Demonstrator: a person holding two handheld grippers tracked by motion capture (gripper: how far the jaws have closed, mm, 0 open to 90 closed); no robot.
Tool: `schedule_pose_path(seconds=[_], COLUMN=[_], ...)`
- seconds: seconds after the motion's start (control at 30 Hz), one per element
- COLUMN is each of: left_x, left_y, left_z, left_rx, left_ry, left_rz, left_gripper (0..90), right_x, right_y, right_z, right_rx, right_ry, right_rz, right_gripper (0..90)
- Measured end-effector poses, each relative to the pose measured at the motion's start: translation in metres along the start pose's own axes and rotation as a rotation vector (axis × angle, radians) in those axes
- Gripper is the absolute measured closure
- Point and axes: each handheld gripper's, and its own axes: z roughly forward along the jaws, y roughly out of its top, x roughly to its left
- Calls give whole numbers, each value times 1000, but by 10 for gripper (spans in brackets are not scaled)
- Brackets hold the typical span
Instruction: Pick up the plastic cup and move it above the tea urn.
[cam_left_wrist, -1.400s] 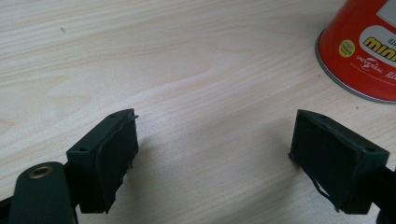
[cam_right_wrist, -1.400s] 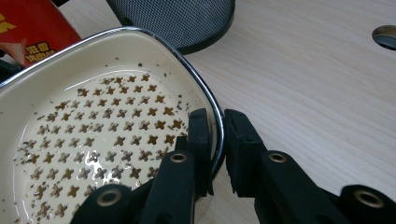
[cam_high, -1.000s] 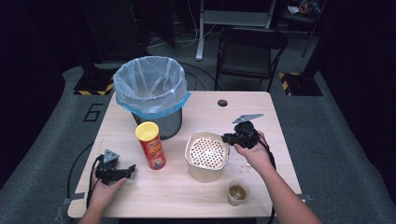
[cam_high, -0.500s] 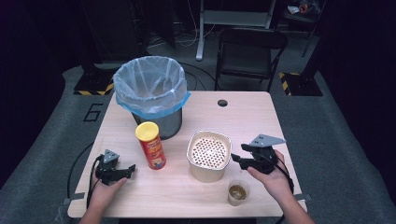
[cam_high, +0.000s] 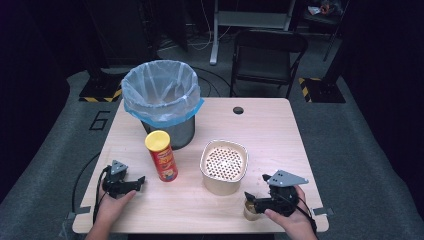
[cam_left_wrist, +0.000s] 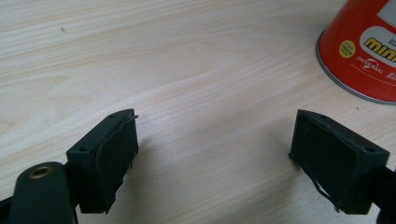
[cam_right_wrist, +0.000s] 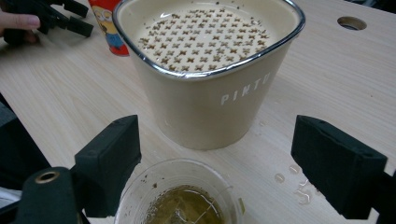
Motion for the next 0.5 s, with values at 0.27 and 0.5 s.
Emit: schedule_pose_path(seconds=[0.27,0.5], left_x=[0,0], left_y=[0,1], left_z=[2,2], left_rx=[-13,-14], left_ry=[4,4], left_rz=[5,5], left_gripper=[146,145], right_x=[16,22], right_y=[-17,-28], right_z=[8,8], right_rx=[50,84], right_ry=[-2,-33], right_rz=[11,7], right_gripper=[105,106])
